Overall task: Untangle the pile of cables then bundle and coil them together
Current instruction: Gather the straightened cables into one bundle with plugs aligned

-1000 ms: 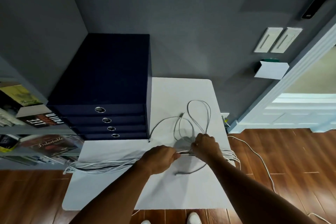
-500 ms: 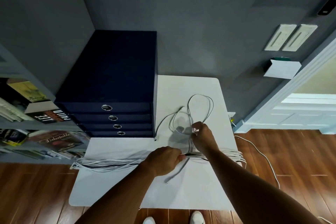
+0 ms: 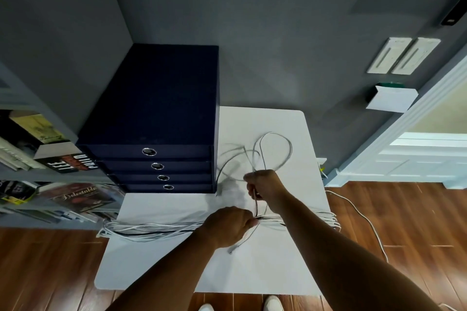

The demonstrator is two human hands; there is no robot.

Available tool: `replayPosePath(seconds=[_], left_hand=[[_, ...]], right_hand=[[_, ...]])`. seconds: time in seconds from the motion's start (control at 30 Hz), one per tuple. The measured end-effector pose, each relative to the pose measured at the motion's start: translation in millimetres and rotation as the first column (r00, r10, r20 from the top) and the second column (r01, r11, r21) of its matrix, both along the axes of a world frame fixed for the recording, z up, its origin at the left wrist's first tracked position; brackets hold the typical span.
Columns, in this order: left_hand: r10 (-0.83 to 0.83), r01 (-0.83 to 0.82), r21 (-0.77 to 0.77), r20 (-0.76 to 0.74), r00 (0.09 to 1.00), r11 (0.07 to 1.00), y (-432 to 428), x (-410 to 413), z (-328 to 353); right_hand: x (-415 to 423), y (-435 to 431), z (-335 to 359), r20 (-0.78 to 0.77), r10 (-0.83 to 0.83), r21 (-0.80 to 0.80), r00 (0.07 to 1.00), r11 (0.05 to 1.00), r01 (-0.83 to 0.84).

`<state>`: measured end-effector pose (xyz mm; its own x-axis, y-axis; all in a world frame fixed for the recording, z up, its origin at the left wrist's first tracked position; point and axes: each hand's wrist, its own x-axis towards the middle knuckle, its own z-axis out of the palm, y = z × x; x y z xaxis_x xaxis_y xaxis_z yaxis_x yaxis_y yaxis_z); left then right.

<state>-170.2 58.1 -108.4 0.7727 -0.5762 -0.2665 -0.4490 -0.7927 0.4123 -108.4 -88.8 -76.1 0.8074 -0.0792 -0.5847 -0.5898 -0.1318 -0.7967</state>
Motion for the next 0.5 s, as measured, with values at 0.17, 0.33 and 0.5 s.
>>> replayPosePath(seconds=[0.17,0.33,0.5], left_hand=[[0.000,0.003,0.026,-0.111,0.994,1.000,-4,-4,-1],[0.044,-0.047,-0.024,-0.117,0.992,0.999,-1,-2,-1],[0.074,-0.076,-0.026,-0.083,0.994,0.997,0,7,7]], right_hand=[[18,10,37,0.230,0.048,0.207,0.972,0.973,-0.097],[41,9,64,0.364,0.028,0.147,0.931,0.985,-0.087],[42,-19,74,0.490,-0.264,0.247,0.830,0.956,0.158]])
